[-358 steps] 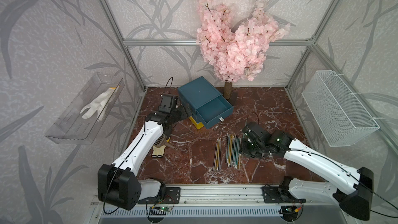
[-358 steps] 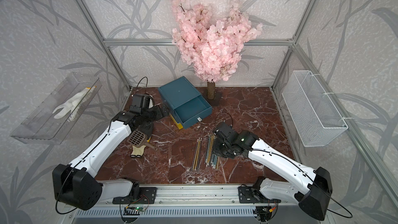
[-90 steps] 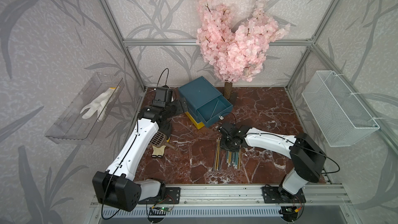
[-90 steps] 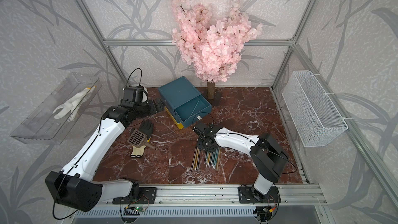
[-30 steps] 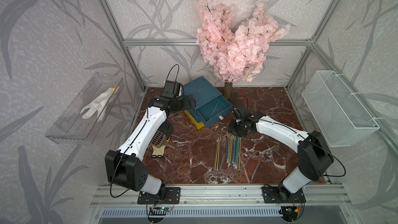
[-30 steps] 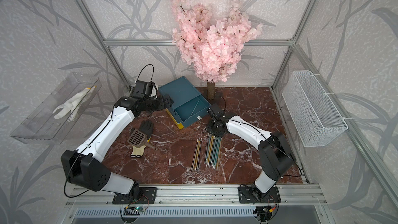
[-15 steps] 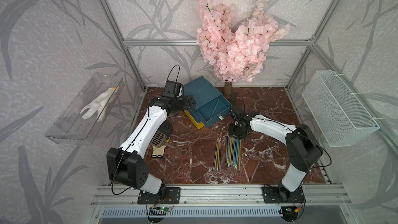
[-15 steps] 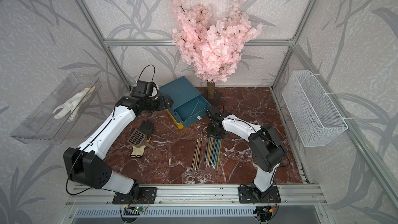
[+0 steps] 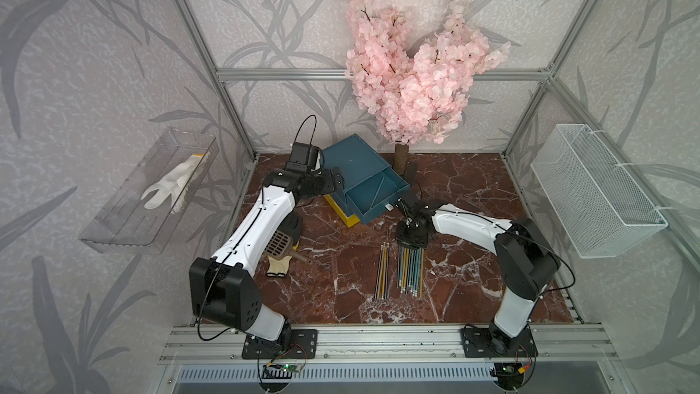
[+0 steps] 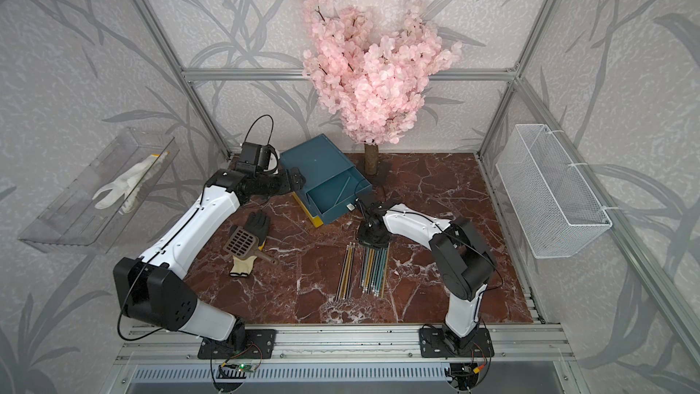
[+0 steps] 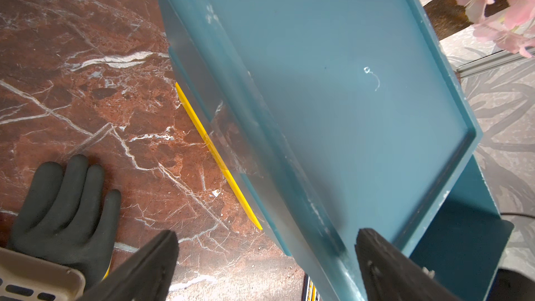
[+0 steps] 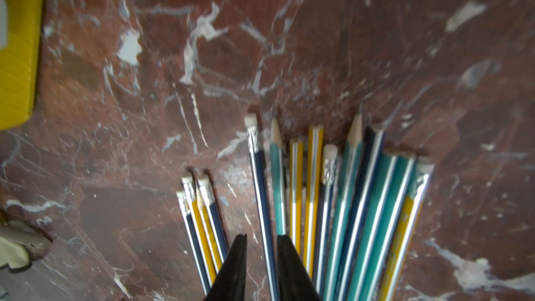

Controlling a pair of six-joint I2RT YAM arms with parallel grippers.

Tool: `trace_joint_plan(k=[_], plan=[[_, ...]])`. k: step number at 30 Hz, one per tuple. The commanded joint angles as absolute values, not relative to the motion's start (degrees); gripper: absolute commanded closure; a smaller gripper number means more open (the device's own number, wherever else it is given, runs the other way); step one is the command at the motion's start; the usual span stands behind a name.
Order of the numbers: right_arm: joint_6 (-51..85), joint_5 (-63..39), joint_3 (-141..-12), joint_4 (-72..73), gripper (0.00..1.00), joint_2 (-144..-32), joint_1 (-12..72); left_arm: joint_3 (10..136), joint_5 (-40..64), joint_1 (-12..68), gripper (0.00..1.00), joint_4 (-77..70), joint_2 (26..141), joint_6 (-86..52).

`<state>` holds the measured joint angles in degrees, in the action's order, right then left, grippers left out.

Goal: Please place the pencils in the drawer according to their color
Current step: Pick up the pencil from the center of the board.

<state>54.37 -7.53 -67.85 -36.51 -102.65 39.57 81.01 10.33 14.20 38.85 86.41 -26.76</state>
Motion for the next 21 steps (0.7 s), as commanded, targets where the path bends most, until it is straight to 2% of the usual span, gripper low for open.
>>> trace_joint_plan(k=[1,10,21], plan=[[56.99,-6.32,-64.96,-38.47,0.77,-99.13,42.58,79.43,10.03,14.24,0.0,37.37,83.88,-27.2],[62.17,-4.6,-58.84,-36.32,0.77,-95.37,49.12,77.85,10.64,14.32,0.0,36.13,81.48,-27.51],[63.19,-4.48,-59.19,-35.77,0.78,-96.75,50.87,76.37,10.75,14.32,0.0,35.59,80.48,-27.41]])
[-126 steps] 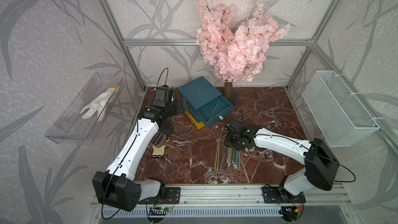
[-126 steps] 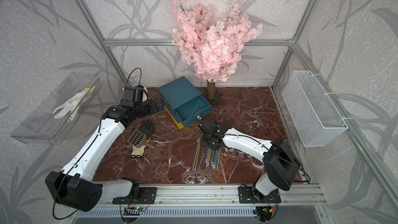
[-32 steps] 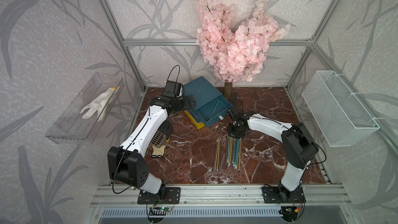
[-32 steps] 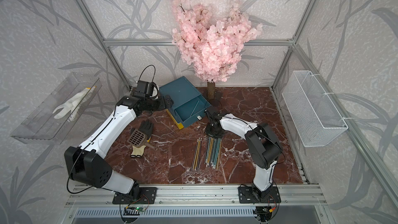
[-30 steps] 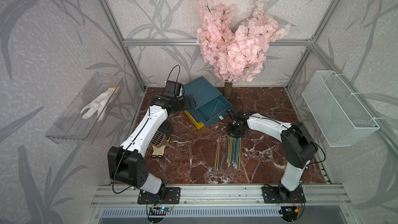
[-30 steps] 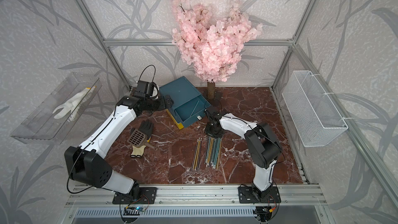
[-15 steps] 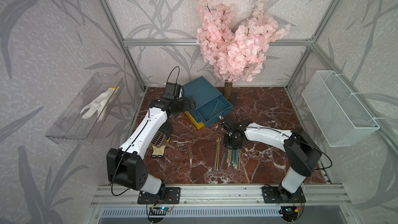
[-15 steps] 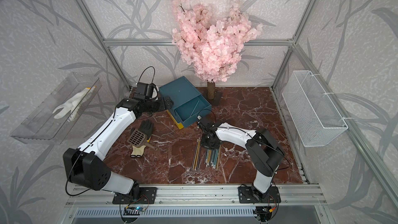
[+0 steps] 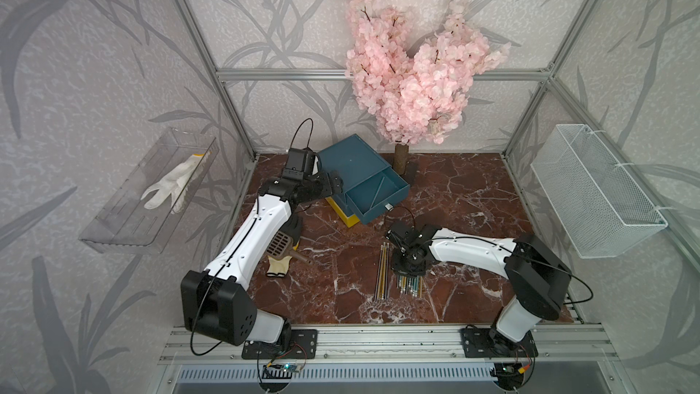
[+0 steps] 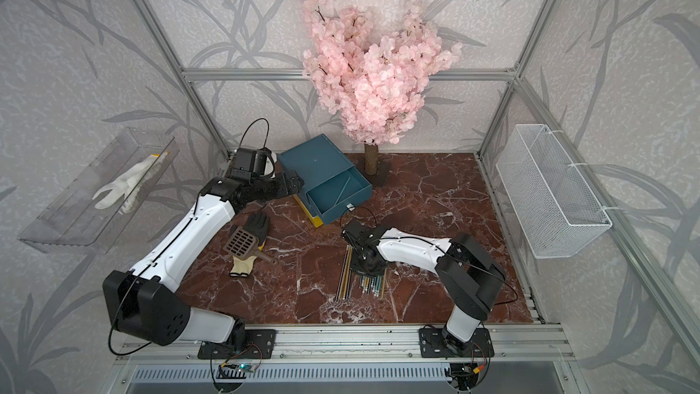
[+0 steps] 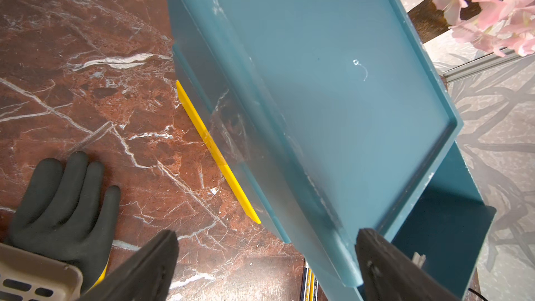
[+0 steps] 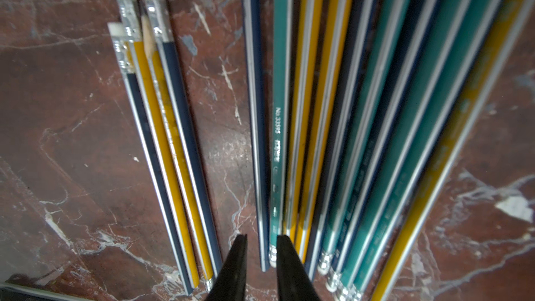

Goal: Please place the pencils in the drawer according to their color
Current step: Pick up the pencil from the center of the board.

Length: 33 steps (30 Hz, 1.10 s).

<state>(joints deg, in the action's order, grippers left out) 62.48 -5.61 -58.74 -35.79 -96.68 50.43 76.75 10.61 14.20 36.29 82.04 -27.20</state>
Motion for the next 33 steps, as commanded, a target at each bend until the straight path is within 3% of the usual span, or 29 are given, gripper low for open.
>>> trace_joint_plan(k=[1,33], plan=[[63.19,-4.57,-59.34,-35.85,0.79,-97.0,50.82,76.42,10.77,14.32,0.0,35.53,80.53,-27.3],[63.15,-6.36,-57.09,-38.34,0.8,-99.16,52.97,75.75,10.86,14.33,0.0,34.86,80.64,-27.37]])
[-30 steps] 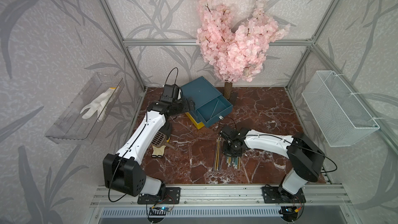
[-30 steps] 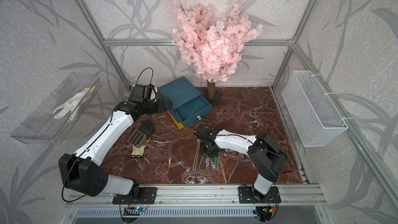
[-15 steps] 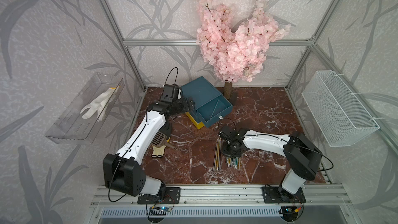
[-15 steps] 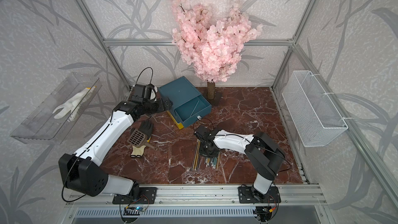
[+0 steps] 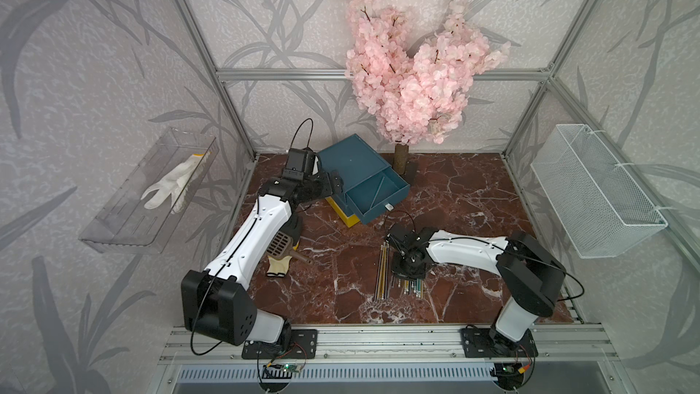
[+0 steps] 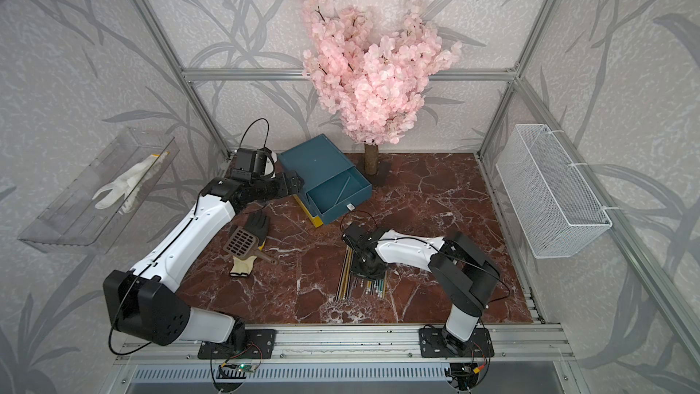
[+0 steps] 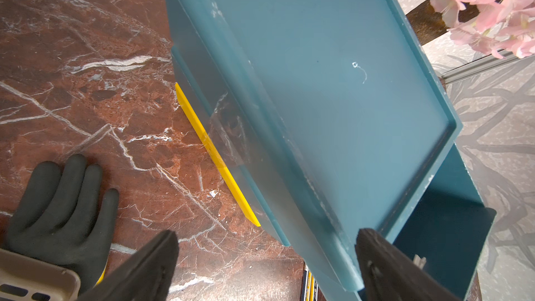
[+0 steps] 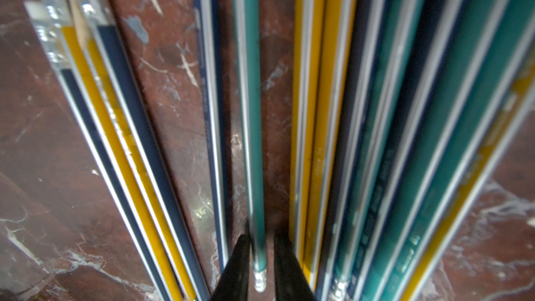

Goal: Please place the pencils in the drawer according to their color
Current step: Pick up the pencil from the center of the board.

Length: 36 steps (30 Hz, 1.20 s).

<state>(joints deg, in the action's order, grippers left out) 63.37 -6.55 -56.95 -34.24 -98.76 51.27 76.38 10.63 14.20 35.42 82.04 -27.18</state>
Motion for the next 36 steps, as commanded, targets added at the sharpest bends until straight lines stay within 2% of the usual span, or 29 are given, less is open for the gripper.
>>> trace_joint_plan(k=[1,12,36], plan=[[63.1,-6.33,-57.38,-39.06,0.8,-99.23,53.79,75.76,10.82,14.33,0.0,34.88,80.68,-27.29],[64.16,-6.29,-56.69,-41.01,0.79,-100.05,55.99,75.2,10.81,14.26,0.0,34.48,80.3,-27.25],[62.75,-3.69,-62.1,-42.02,0.81,-106.58,54.29,74.42,11.1,14.24,0.0,33.15,81.11,-27.85]])
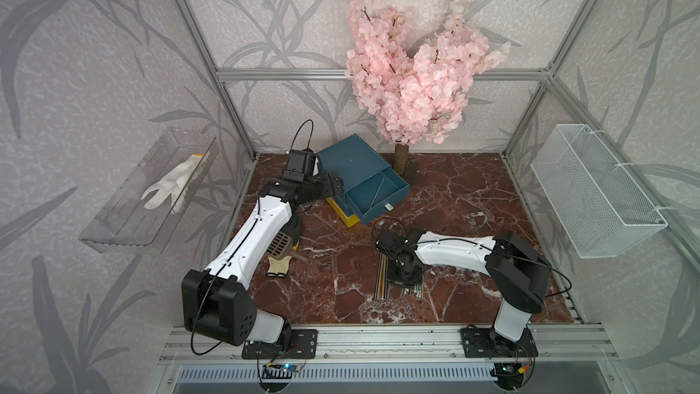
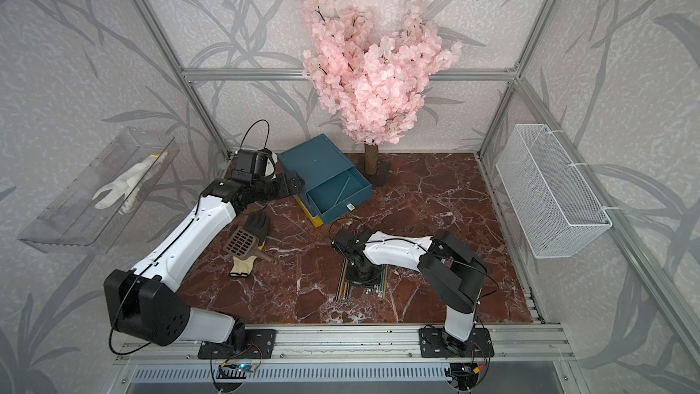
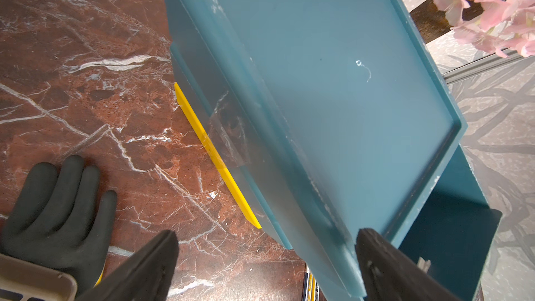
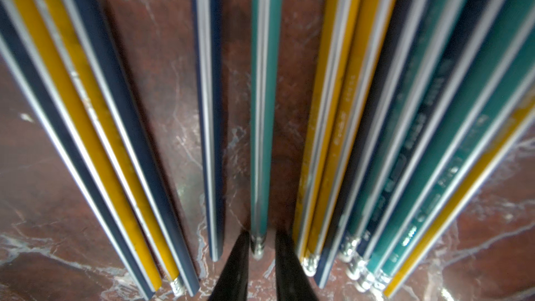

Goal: Please place the pencils in the drawer according to their color
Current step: Pick up the pencil from the center of the board.

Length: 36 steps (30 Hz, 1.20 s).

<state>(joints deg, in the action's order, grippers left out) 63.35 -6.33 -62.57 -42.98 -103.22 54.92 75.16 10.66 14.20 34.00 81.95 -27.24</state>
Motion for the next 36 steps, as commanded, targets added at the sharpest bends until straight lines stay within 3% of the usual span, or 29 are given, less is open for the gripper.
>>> trace_joint_plan(k=[1,9,36], plan=[[62.67,-3.61,-62.44,-41.97,0.82,-106.85,54.23,74.44,11.19,14.25,0.0,33.1,81.13,-27.86],[62.67,-3.87,-62.36,-41.92,1.0,-106.47,54.14,74.49,11.26,14.26,0.0,32.99,81.46,-27.73],[68.38,-3.28,-55.71,-43.58,1.0,-81.44,53.71,77.32,9.81,14.24,0.0,34.64,82.91,-27.64]])
